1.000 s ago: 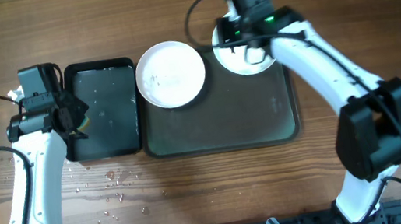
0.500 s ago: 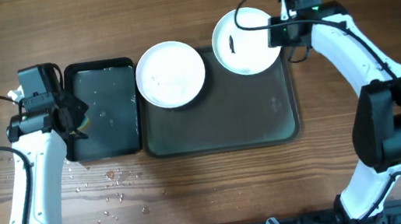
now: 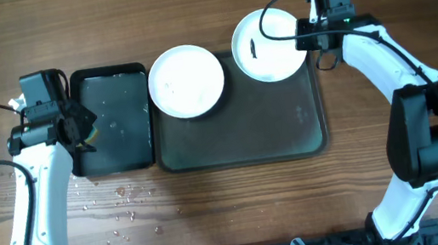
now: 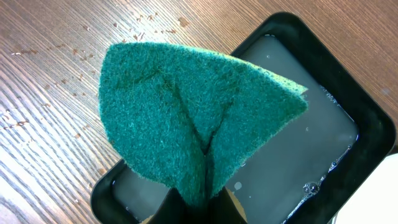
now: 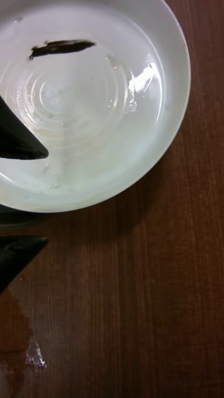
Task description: Clean dirty plates on tray and stack at the side
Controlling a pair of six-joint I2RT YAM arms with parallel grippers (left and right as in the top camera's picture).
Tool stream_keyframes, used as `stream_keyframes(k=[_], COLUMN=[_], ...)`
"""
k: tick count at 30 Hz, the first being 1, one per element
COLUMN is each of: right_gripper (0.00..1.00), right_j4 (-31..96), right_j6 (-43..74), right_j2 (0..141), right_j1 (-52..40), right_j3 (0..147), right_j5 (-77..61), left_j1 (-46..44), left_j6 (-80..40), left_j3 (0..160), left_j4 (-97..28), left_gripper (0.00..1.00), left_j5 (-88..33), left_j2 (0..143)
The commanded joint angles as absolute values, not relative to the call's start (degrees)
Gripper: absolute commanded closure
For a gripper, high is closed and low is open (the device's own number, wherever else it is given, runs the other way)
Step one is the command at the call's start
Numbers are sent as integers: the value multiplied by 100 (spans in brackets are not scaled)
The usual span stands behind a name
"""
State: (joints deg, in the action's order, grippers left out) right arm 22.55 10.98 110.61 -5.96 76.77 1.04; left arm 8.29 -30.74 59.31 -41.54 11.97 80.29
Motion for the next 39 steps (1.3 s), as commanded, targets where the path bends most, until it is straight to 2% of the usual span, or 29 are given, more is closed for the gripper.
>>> stream_keyframes(k=[1, 10, 11, 14, 16, 39], right_gripper=[61, 61, 62, 77, 80, 82], right_j4=[2040, 1835, 1828, 1802, 1806, 1865], right_j6=[1052, 1063, 1066, 1068, 1068, 1048], right_j2=[11273, 11644, 11653, 11681, 11679, 11681], right_j1=[-613, -613, -613, -613, -613, -613], right_j3=[7555, 7550, 7550, 7550, 7550, 7544], right_j5=[-19, 1, 1, 5, 1, 5], left_j1=[810, 810, 810, 810, 810, 808], left_j6=[-3024, -3026, -3026, -3026, -3026, -3024], left_j3=[5909, 5909, 5909, 5909, 5909, 5909], left_j4=[-4117, -4117, -4117, -4117, -4117, -4117], left_gripper=[96, 96, 96, 96, 96, 96], left_j5=[1155, 1153, 1153, 1153, 1153, 1155], left_j2=[7964, 7964, 7964, 7964, 7964, 7964])
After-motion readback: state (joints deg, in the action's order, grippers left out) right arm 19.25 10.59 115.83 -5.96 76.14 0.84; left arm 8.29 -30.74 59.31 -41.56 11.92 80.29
